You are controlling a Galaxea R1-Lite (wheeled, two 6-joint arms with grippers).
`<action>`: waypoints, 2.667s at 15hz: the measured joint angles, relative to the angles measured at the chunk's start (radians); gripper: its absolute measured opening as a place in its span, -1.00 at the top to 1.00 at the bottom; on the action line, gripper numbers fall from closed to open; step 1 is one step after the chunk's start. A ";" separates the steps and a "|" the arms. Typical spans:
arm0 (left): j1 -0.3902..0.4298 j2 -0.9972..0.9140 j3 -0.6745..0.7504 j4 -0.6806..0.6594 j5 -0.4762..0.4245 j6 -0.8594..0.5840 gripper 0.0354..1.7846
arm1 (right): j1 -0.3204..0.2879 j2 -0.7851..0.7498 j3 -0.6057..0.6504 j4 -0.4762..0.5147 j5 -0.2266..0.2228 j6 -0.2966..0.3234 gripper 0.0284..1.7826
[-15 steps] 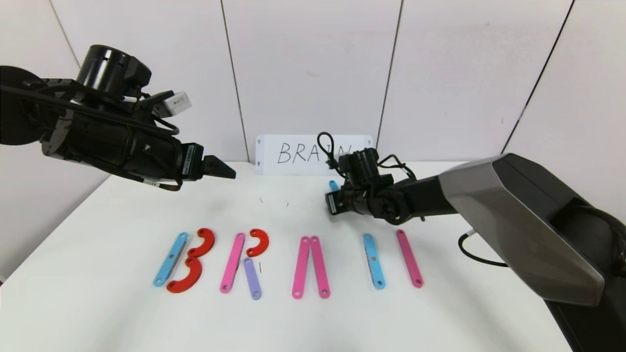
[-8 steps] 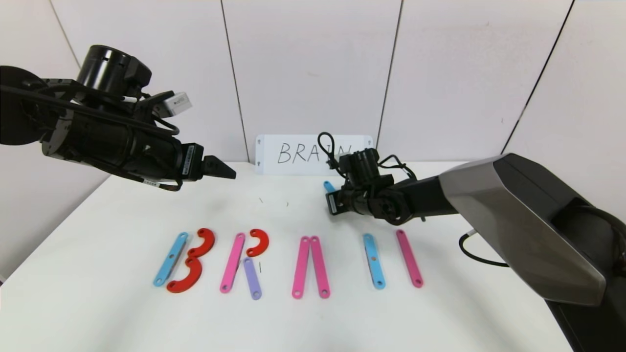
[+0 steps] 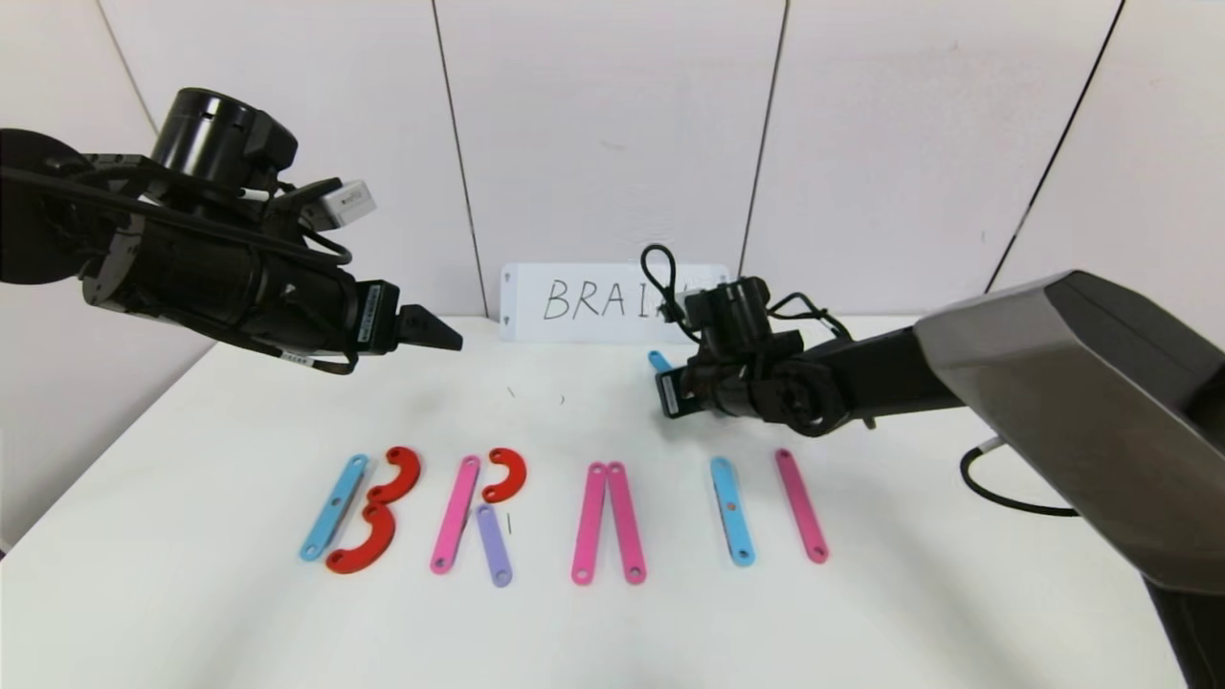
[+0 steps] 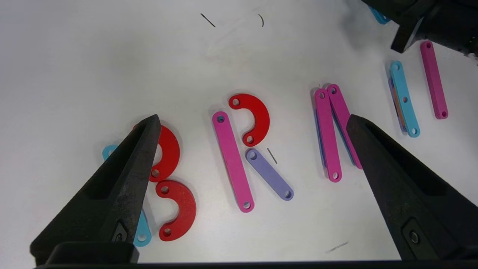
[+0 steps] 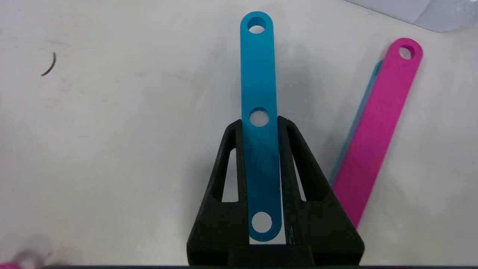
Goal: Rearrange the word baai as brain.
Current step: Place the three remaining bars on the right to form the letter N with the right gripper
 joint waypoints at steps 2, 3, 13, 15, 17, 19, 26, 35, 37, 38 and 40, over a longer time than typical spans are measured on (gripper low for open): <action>-0.001 0.000 0.000 0.000 0.000 0.000 -0.95 | -0.014 -0.092 0.099 -0.003 0.041 0.001 0.72; -0.002 0.000 0.000 0.001 0.000 0.000 -0.95 | -0.024 -0.145 0.158 -0.004 0.065 0.002 0.72; -0.012 0.000 0.003 0.005 0.000 -0.001 -0.95 | -0.193 -0.487 0.676 -0.112 0.227 -0.017 0.72; -0.013 0.000 0.003 0.005 0.000 -0.001 -0.95 | -0.216 -0.504 0.758 -0.189 0.230 -0.033 0.72; -0.013 0.000 0.004 0.005 0.000 -0.001 -0.95 | -0.236 -0.513 0.814 -0.240 0.231 -0.043 0.72; -0.013 0.000 0.004 0.005 0.000 -0.001 -0.95 | -0.249 -0.518 0.853 -0.254 0.237 -0.047 0.72; -0.012 -0.001 0.003 0.006 0.000 -0.001 -0.95 | -0.269 -0.516 0.924 -0.296 0.266 -0.049 0.72; -0.014 -0.001 0.005 0.007 0.000 -0.001 -0.95 | -0.308 -0.492 0.963 -0.344 0.319 -0.091 0.72; -0.014 -0.001 0.005 0.007 0.000 -0.001 -0.95 | -0.317 -0.481 0.968 -0.369 0.341 -0.099 0.72; -0.014 -0.001 0.005 0.007 0.000 -0.002 -0.95 | -0.325 -0.475 0.970 -0.376 0.352 -0.113 0.72; -0.014 -0.001 0.005 0.007 0.001 -0.001 -0.95 | -0.340 -0.463 0.973 -0.381 0.365 -0.134 0.72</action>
